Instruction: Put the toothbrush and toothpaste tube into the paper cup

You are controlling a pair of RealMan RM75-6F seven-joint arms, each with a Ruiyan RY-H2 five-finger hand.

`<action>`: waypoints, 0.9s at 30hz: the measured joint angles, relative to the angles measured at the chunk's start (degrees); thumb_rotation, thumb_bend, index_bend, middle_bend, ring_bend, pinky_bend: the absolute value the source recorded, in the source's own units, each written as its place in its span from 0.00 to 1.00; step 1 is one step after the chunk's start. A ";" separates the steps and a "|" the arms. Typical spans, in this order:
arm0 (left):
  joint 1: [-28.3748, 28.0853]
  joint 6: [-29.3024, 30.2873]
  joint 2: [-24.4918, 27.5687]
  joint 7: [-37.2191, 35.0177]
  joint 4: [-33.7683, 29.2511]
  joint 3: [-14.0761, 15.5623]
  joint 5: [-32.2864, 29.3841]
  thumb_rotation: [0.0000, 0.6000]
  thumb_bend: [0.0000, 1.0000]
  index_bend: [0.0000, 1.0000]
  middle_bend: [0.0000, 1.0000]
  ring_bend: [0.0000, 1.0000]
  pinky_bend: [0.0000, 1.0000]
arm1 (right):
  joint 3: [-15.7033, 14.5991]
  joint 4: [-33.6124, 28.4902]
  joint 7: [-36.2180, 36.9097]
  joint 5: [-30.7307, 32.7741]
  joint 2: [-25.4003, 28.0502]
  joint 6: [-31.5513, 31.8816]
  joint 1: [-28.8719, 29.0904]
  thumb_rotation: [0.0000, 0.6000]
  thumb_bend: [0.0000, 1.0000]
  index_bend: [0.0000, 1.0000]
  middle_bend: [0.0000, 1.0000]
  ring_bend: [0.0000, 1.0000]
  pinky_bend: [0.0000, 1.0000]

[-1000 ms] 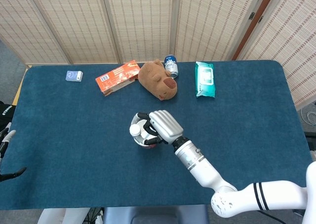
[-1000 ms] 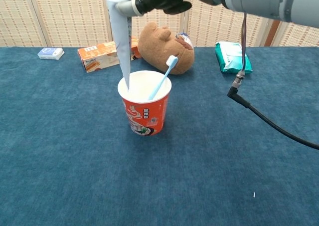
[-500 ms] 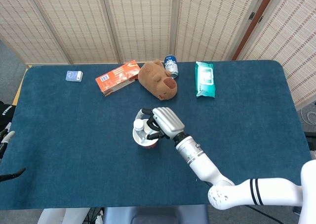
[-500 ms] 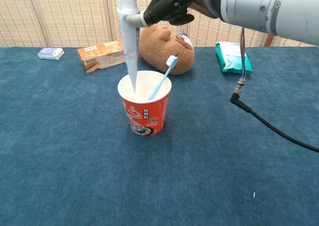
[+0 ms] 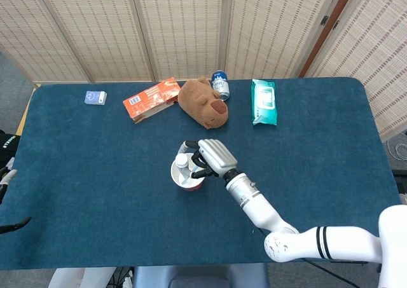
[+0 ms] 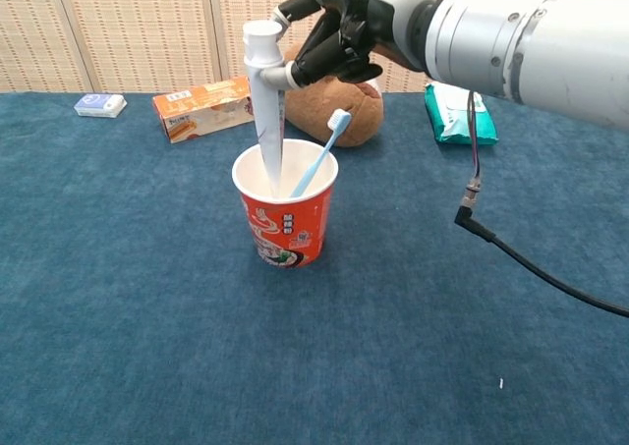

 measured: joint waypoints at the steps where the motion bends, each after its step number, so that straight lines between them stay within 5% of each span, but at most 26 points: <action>1: 0.00 -0.01 -0.02 -0.05 0.07 -0.01 0.01 1.00 0.00 0.00 0.00 0.00 0.00 | -0.08 0.02 -0.30 0.08 0.06 0.02 0.02 1.00 0.44 0.69 1.00 1.00 1.00; 27: 0.04 -0.17 -0.56 0.07 0.53 0.00 -0.02 1.00 0.00 0.00 0.00 0.00 0.00 | -2.66 4.58 -8.55 4.62 -2.76 0.83 1.96 1.00 0.44 0.69 1.00 1.00 1.00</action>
